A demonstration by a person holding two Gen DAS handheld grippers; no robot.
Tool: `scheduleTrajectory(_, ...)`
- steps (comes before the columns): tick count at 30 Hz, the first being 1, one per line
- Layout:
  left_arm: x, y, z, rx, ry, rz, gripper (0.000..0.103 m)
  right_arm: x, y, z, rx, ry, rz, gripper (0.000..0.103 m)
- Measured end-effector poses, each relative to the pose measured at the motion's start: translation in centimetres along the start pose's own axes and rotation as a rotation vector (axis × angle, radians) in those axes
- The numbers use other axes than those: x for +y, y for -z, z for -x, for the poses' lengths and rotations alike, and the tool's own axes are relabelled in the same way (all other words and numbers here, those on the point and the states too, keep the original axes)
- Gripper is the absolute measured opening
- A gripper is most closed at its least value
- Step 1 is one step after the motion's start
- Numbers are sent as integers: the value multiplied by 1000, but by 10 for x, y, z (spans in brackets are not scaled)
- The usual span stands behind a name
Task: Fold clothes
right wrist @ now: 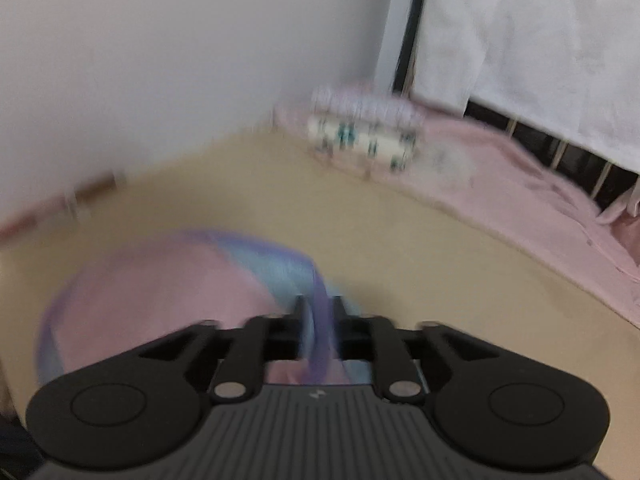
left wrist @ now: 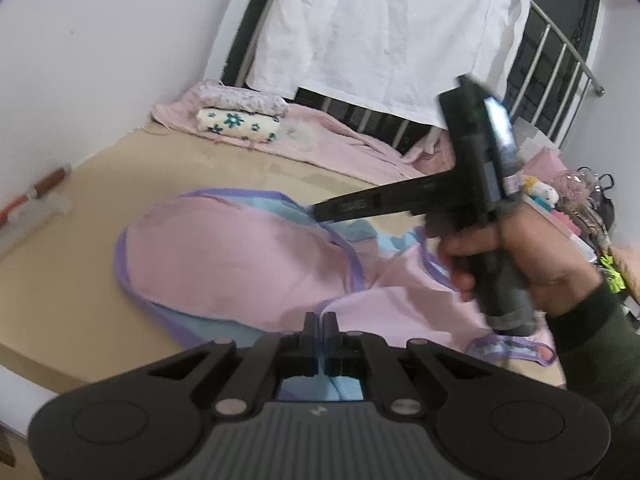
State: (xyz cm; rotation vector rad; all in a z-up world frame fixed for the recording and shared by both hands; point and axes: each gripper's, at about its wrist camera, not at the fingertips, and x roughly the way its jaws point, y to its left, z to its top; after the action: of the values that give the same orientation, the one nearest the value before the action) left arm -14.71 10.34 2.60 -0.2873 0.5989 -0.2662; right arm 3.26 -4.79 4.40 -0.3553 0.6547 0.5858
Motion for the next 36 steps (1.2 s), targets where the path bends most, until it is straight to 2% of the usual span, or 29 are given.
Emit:
scheduleTrajectory(1, -3, 0, -1, 0, 2, -8, 1, -2, 3, -7, 14, -12, 3, 41)
scheduleTrajectory(4, -12, 3, -5, 10, -14, -59, 1, -9, 5, -29, 61, 3, -26, 32)
scheduleTrajectory(6, -16, 7, -6, 25, -6, -77, 1, -18, 3, -37, 55, -24, -109, 26)
scheduleTrajectory(9, -20, 16, -4, 37, 21, -101, 1, -32, 0, -45, 37, -85, -251, 26)
scheduleTrajectory(11, -23, 19, -5, 39, 26, -120, 1, -30, -4, -52, 43, -75, -251, 24)
scheduleTrajectory(12, -24, 20, -5, 38, 29, -129, 1, -25, -6, -56, 48, -57, -231, 18)
scheduleTrajectory(13, -24, 21, -5, 37, 32, -136, 1, -22, -8, -59, 51, -43, -220, 17)
scheduleTrajectory(15, -25, 23, -2, 41, 35, -137, 1, -20, -11, -61, 50, -33, -241, 9)
scheduleTrajectory(18, -22, 24, -2, 43, 40, -132, 1, -26, -13, -60, 30, -30, -306, 5)
scheduleTrajectory(22, -23, 28, 4, 42, 70, -161, 1, -58, -8, -57, 15, -162, -517, 5)
scheduleTrajectory(24, -27, 29, 4, 44, 86, -180, 1, -68, -7, -57, 15, -213, -575, 5)
scheduleTrajectory(26, -31, 31, 5, 39, 89, -192, 1, -68, -9, -56, 11, -210, -579, 5)
scheduleTrajectory(28, -30, 29, 8, 25, 95, -178, 1, -61, -14, -52, -4, -159, -526, 5)
scheduleTrajectory(31, -14, 17, 20, -4, 136, -76, 1, -61, -24, -37, -41, -168, -529, 4)
scheduleTrajectory(33, -3, 11, 26, -32, 104, -52, 1, -59, -35, -24, -83, -165, -521, 4)
scheduleTrajectory(36, 19, 10, 19, -13, -8, -27, 1, -44, -52, -29, -117, -147, -488, 4)
